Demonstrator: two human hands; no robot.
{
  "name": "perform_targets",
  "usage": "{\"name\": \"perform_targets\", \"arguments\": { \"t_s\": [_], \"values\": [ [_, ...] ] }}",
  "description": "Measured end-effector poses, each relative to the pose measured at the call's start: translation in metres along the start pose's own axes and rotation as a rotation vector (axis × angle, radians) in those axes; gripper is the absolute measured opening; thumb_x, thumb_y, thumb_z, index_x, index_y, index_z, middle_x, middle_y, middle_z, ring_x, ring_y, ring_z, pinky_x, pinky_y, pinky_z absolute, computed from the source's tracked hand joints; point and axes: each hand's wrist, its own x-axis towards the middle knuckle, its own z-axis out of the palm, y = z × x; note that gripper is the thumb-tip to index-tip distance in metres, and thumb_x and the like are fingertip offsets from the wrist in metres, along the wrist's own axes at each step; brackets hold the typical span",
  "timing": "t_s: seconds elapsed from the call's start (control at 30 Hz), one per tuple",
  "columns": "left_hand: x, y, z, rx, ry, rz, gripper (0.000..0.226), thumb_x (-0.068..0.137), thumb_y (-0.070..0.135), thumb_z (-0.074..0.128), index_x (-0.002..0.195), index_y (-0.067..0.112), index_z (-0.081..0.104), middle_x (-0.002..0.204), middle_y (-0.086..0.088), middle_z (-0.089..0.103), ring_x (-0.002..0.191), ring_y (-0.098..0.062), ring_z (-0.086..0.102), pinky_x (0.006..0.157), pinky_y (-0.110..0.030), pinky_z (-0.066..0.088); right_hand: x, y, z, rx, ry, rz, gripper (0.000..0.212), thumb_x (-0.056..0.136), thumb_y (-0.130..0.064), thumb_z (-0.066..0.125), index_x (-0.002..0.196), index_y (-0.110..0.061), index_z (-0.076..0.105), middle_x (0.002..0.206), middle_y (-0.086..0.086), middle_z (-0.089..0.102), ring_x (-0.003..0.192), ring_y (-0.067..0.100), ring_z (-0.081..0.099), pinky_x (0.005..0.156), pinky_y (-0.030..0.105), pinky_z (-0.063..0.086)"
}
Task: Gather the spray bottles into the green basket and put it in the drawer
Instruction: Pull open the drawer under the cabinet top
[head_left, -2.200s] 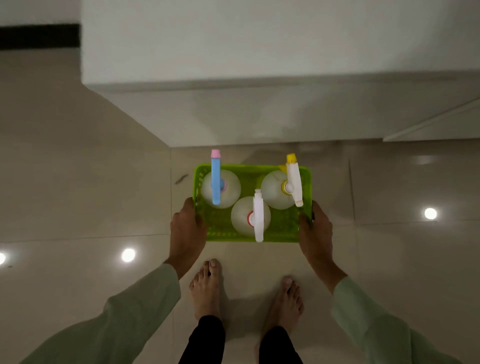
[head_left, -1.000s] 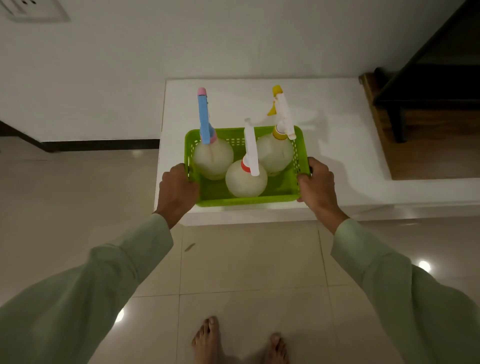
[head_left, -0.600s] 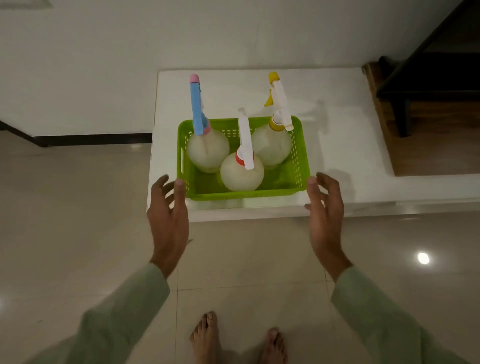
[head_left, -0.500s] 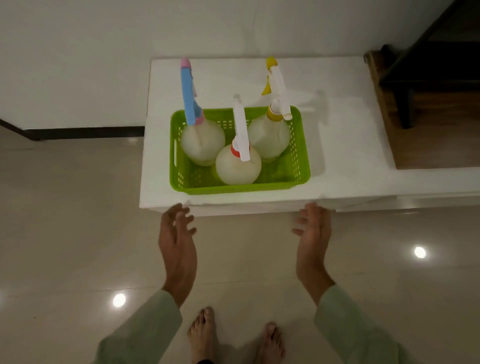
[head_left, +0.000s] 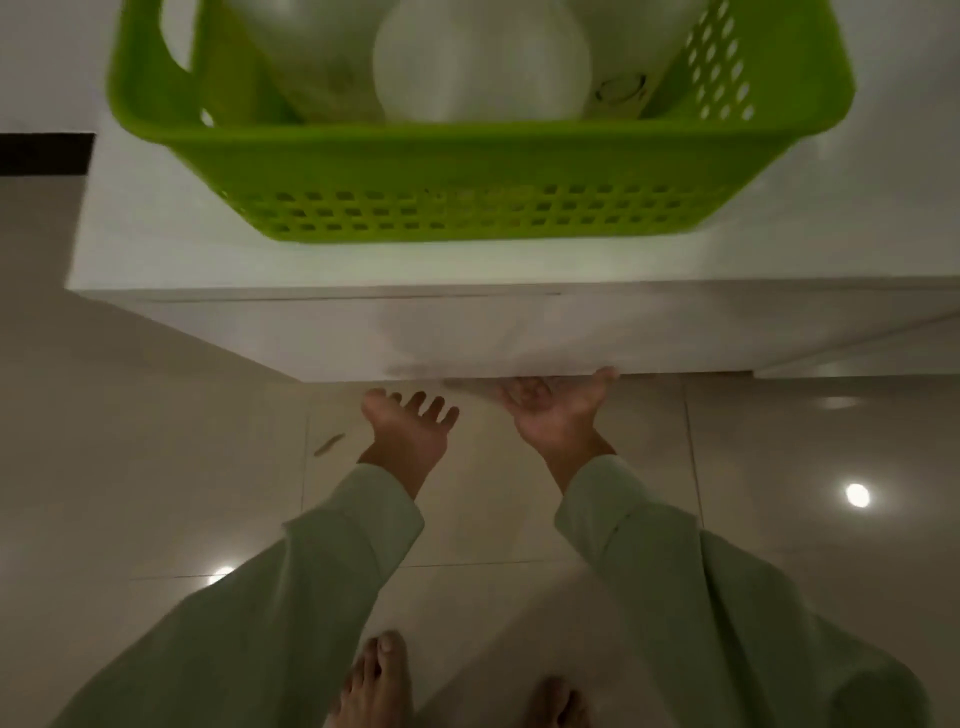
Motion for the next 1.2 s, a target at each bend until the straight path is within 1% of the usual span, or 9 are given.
{"name": "perform_targets", "arguments": {
  "t_s": [0.33, 0.43, 0.53, 0.6, 0.67, 0.73, 0.8, 0.93, 1.2],
  "values": [
    [-0.002, -0.005, -0.005, -0.211, -0.172, -0.036, 0.058, 0.097, 0.044, 0.025, 0.14, 0.008, 0.041, 0.138, -0.021, 0.049, 0.128, -0.041, 0.047, 0.11, -0.063, 0.032, -0.004, 0.003, -0.017, 0.137, -0.095, 0.009, 0.099, 0.083, -0.085, 0.036, 0.15, -0.012, 0.033, 0.15, 0.02, 0.042, 0.137, 0.043, 0.042, 0.108, 0.072, 0.033],
    [-0.028, -0.011, -0.02, -0.079, -0.142, -0.053, 0.055, 0.098, 0.039, 0.028, 0.143, 0.009, 0.035, 0.139, -0.02, 0.049, 0.127, -0.042, 0.047, 0.111, -0.06, 0.031, -0.028, 0.004, -0.031, 0.115, -0.096, 0.012, 0.096, 0.085, -0.082, 0.038, 0.147, -0.009, 0.035, 0.148, 0.024, 0.044, 0.133, 0.048, 0.046, 0.11, 0.069, 0.034],
    [-0.078, -0.017, -0.038, 0.295, -0.086, 0.036, 0.046, 0.099, 0.027, 0.037, 0.142, 0.011, 0.039, 0.137, -0.018, 0.053, 0.122, -0.039, 0.054, 0.106, -0.053, 0.042, -0.08, 0.01, -0.041, -0.266, 0.051, -0.057, 0.07, 0.097, -0.065, 0.039, 0.138, -0.009, 0.044, 0.138, 0.023, 0.052, 0.123, 0.043, 0.055, 0.104, 0.06, 0.046],
    [-0.128, -0.016, -0.052, 0.679, -0.072, 0.367, 0.034, 0.099, 0.02, 0.043, 0.132, 0.016, 0.053, 0.125, -0.008, 0.064, 0.11, -0.027, 0.064, 0.098, -0.045, 0.051, -0.128, 0.015, -0.045, -0.709, 0.134, -0.387, 0.033, 0.101, -0.042, 0.052, 0.113, -0.012, 0.06, 0.118, 0.015, 0.065, 0.107, 0.036, 0.065, 0.087, 0.046, 0.058],
    [-0.178, -0.009, -0.066, 1.035, -0.132, 0.911, 0.028, 0.095, 0.022, 0.047, 0.118, 0.021, 0.062, 0.109, 0.006, 0.07, 0.1, -0.011, 0.067, 0.089, -0.031, 0.055, -0.18, 0.012, -0.045, -1.166, -0.026, -0.985, 0.012, 0.097, -0.024, 0.06, 0.104, -0.017, 0.065, 0.106, 0.003, 0.066, 0.101, 0.022, 0.065, 0.08, 0.028, 0.054],
    [-0.214, 0.003, -0.07, 1.272, -0.219, 1.346, 0.027, 0.093, 0.025, 0.046, 0.114, 0.022, 0.062, 0.11, 0.013, 0.066, 0.103, -0.005, 0.063, 0.085, -0.023, 0.053, -0.213, 0.002, -0.038, -1.503, -0.289, -1.449, 0.02, 0.096, -0.021, 0.058, 0.114, -0.014, 0.065, 0.115, 0.001, 0.061, 0.112, 0.016, 0.057, 0.094, 0.022, 0.045],
    [-0.235, 0.013, -0.06, 1.492, -0.258, 1.547, 0.03, 0.092, 0.02, 0.05, 0.121, 0.02, 0.059, 0.123, 0.005, 0.06, 0.117, -0.012, 0.055, 0.099, -0.028, 0.045, -0.231, -0.012, -0.016, -1.806, -0.296, -1.609, 0.031, 0.096, -0.024, 0.056, 0.125, -0.013, 0.06, 0.127, 0.007, 0.056, 0.123, 0.022, 0.049, 0.106, 0.03, 0.037],
    [-0.246, 0.014, -0.041, 1.967, -0.182, 1.47, 0.046, 0.093, 0.019, 0.056, 0.137, 0.011, 0.049, 0.139, -0.009, 0.051, 0.135, -0.027, 0.041, 0.118, -0.045, 0.024, -0.237, -0.026, 0.007, -2.336, -0.155, -1.373, 0.039, 0.099, -0.027, 0.053, 0.136, -0.014, 0.054, 0.127, 0.01, 0.058, 0.125, 0.031, 0.049, 0.116, 0.049, 0.027],
    [-0.267, 0.012, -0.05, 2.103, -0.144, 1.403, 0.036, 0.09, 0.011, 0.06, 0.126, 0.015, 0.061, 0.121, -0.005, 0.067, 0.115, -0.025, 0.06, 0.105, -0.042, 0.039, -0.259, -0.023, -0.01, -2.419, -0.156, -1.264, 0.039, 0.087, -0.004, 0.059, 0.123, -0.018, 0.061, 0.105, 0.003, 0.065, 0.098, 0.026, 0.056, 0.096, 0.04, 0.04]
  ]
}}
